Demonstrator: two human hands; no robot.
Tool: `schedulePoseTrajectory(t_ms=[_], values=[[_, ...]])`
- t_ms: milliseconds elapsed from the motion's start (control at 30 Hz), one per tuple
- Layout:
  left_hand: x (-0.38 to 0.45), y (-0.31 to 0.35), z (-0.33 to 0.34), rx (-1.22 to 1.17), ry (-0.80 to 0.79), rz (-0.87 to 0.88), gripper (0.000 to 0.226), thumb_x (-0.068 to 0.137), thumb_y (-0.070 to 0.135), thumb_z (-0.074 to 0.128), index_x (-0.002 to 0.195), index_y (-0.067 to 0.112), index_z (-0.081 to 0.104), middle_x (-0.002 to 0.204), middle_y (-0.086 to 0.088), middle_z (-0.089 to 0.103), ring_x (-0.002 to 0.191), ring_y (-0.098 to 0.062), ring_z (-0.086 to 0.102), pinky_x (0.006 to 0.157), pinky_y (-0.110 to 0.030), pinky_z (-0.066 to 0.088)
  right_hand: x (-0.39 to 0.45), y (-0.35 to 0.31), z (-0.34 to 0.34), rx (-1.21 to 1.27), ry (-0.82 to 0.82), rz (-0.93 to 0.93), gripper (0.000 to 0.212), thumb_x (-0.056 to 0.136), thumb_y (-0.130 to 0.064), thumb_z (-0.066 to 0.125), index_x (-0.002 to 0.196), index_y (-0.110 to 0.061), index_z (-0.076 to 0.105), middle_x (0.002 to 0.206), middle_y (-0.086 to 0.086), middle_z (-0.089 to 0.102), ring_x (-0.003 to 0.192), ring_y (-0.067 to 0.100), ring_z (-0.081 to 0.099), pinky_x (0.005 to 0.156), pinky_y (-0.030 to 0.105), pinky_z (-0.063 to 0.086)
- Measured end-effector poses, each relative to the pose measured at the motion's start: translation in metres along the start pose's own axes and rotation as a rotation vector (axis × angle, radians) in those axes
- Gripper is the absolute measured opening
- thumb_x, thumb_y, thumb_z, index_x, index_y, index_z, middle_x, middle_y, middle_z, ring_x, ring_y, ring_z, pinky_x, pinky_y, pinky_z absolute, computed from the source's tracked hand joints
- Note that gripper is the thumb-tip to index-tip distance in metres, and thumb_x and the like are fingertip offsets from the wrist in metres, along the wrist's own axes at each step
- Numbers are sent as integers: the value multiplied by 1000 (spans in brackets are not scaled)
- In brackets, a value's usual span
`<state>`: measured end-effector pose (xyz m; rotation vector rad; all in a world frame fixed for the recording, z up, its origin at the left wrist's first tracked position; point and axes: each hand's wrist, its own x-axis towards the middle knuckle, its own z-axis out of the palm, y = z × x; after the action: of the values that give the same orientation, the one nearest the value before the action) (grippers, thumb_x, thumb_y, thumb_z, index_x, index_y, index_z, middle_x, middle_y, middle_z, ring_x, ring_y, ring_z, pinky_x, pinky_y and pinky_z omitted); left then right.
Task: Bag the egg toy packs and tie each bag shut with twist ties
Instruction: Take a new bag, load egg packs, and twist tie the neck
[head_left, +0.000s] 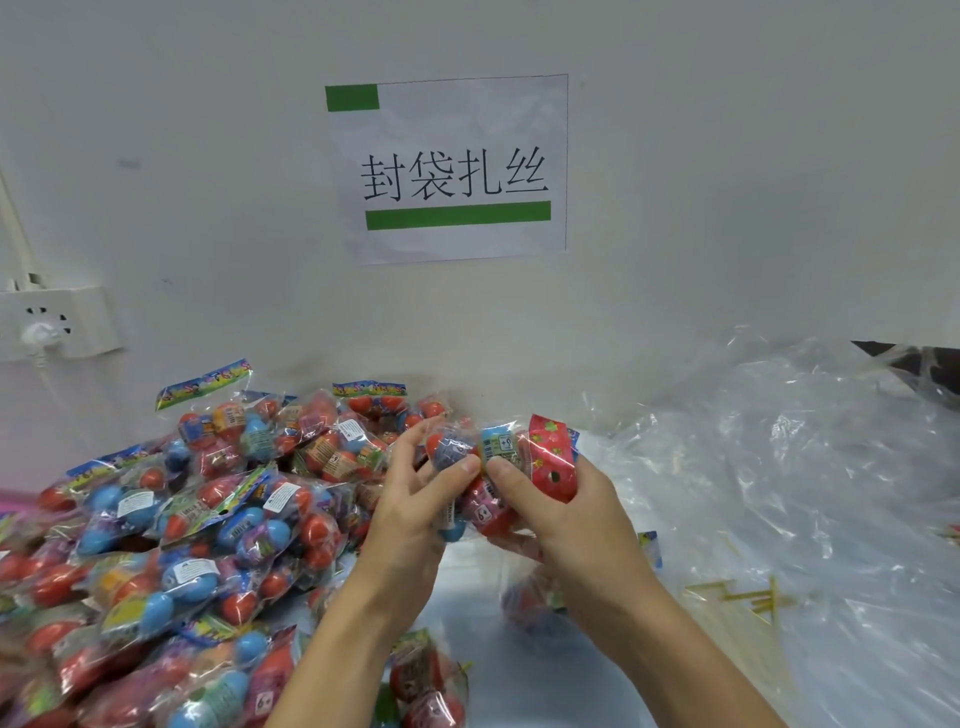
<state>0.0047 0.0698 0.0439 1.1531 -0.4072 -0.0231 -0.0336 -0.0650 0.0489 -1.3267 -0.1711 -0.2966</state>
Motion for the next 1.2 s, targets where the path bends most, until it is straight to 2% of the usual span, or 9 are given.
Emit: schedulePoseTrajectory(t_ms=[100,200,367,600,800,933,1000,1067,1200], values=[[-2,1,1,-38,-39,-41,40,78,15,71,117,8,67,113,-18,71,101,-28,71,75,-34,60,0,2,-1,-85,30,-47,17,88,-24,76,104,-22,72,94,-3,79,89,15,76,75,33,62],[-1,2,1,-39,-22,-78,34,79,38,65,103,18,78,111,-15,73,102,-28,71,79,-38,61,0,3,0,-142,45,-63,20,87,-28,78,106,-26,70,97,-6,78,91,14,76,84,41,61],[6,0,2,69,72,-80,58,70,52,73,107,8,73,111,-21,72,103,-36,71,84,-44,57,-4,1,1,-203,2,-50,28,86,-30,78,112,-28,67,100,-11,77,93,8,74,86,35,61],[5,-2,6,128,143,14,85,55,71,83,105,4,69,105,-28,70,101,-40,69,96,-60,52,-6,-4,2,-188,-21,-92,25,81,-28,82,104,-24,71,91,-13,77,84,1,73,68,10,53],[1,-3,8,146,134,49,80,60,70,79,108,7,65,104,-25,71,98,-45,68,91,-60,52,-7,-5,3,-189,-17,-72,33,78,-27,86,107,-22,71,94,-7,78,86,8,75,78,25,61],[-1,4,12,100,122,45,98,60,69,81,115,-8,55,106,-21,59,94,-37,50,83,-55,37,-6,-3,2,-201,4,-79,30,80,-28,84,106,-22,71,94,-6,78,87,11,76,82,33,62],[0,4,10,91,99,29,87,67,65,77,114,-7,59,108,-23,63,94,-40,55,86,-57,40,-6,-2,2,-210,17,-85,32,80,-29,84,108,-22,71,96,-7,78,88,9,75,81,29,62],[1,4,6,106,75,5,60,77,62,70,105,9,74,110,-26,69,102,-38,66,93,-56,49,-6,0,2,-221,19,-88,33,79,-28,85,108,-23,70,96,-10,78,87,7,75,79,25,61],[2,3,8,111,134,-21,46,76,58,66,96,18,77,103,-16,75,97,-32,73,84,-43,59,-7,2,4,-244,-16,-80,33,79,-26,85,108,-23,70,96,-8,78,88,9,75,79,27,61]])
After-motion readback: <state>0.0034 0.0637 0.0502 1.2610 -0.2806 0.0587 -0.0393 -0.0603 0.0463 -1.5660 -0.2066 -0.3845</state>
